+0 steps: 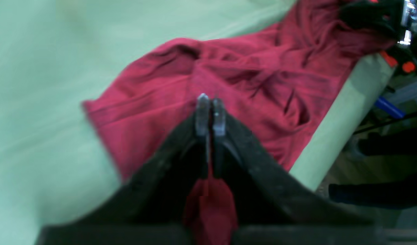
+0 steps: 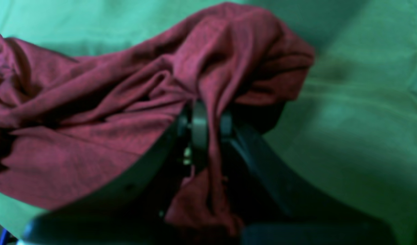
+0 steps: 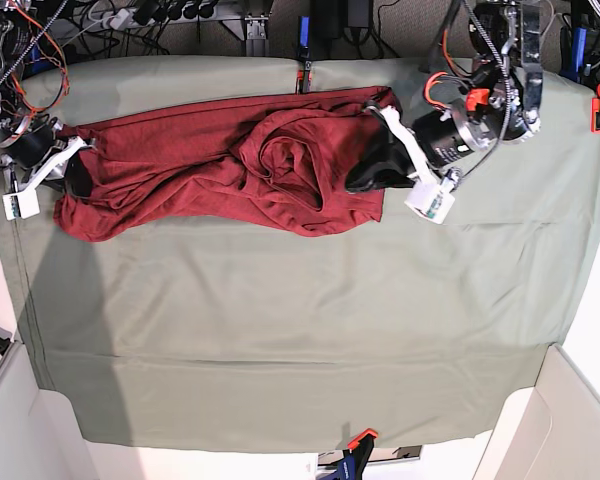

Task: Fold the T-shirt properly
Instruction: 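Push the folded end further toward the shirt middle with the left gripper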

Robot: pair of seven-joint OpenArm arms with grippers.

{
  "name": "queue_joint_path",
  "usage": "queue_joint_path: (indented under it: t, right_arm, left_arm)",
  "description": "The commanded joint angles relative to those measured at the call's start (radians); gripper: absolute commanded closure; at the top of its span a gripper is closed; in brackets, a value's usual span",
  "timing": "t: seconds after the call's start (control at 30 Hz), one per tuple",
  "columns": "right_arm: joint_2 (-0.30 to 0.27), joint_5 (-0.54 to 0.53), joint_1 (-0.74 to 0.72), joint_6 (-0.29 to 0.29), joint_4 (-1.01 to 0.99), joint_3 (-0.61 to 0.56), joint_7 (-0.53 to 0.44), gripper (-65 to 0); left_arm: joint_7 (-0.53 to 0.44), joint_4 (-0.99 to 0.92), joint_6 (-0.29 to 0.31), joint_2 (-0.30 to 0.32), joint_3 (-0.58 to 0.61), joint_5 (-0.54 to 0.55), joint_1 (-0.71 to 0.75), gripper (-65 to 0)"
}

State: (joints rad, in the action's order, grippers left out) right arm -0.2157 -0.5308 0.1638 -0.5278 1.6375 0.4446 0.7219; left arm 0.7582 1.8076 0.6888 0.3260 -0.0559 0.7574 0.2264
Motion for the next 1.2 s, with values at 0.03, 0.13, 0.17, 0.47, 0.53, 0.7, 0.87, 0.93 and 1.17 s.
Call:
queue_joint_path:
  t: [0.03,0.13,0.17,0.47,0.53,0.7,0.87,0.93,1.17]
  right_arm:
    - [-0.007,-0.031,-0.008,-0.002,0.015,0.005,-0.007,0.0]
    - [-0.002,-0.032,-0.008,-0.005,0.015,0.005,-0.003,0.0]
    - [-0.003,-0.034,-0.008,-0.005,0.015,0.005,-0.003,0.0]
    - [0.003,-0.054,-0.006,-0.019,0.015,0.005,-0.003,0.0]
    - [0.003,-0.053,-0.006,-0.019,0.015,0.005,-0.003,0.0]
    - [0.003,-0.053,-0.006,-0.019,0.015,0.005,-0.003,0.0]
    - [0.002,-0.053,-0.006,-0.019,0.015,0.005,-0.003,0.0]
    - [0.003,-0.053,-0.008,-0.019,0.015,0.005,-0.004,0.0]
    - [0.003,-0.109,-0.008,-0.019,0.016,0.005,-0.007,0.0]
  left_arm:
    - [-0.037,0.013,0.009,-0.007,0.02,-0.054,-0.01,0.0]
    - [-0.066,-0.022,0.009,-0.016,0.077,-0.193,-0.015,0.0]
    - [-0.077,-0.037,0.009,-0.016,0.094,-0.233,-0.02,0.0]
    - [-0.113,-0.06,0.009,-0.016,0.253,-0.276,-0.055,0.0]
    - [-0.116,-0.06,0.009,-0.028,0.311,-0.277,-0.071,0.0]
    - [-0.115,-0.06,0.009,-0.104,0.412,-0.285,-0.117,0.0]
    - [-0.113,-0.059,0.009,-0.129,0.409,-0.303,-0.14,0.0]
    - [-0.111,-0.051,0.009,-0.128,0.379,-0.284,-0.14,0.0]
    - [-0.039,-0.041,0.009,-0.092,0.205,-0.101,-0.139,0.0]
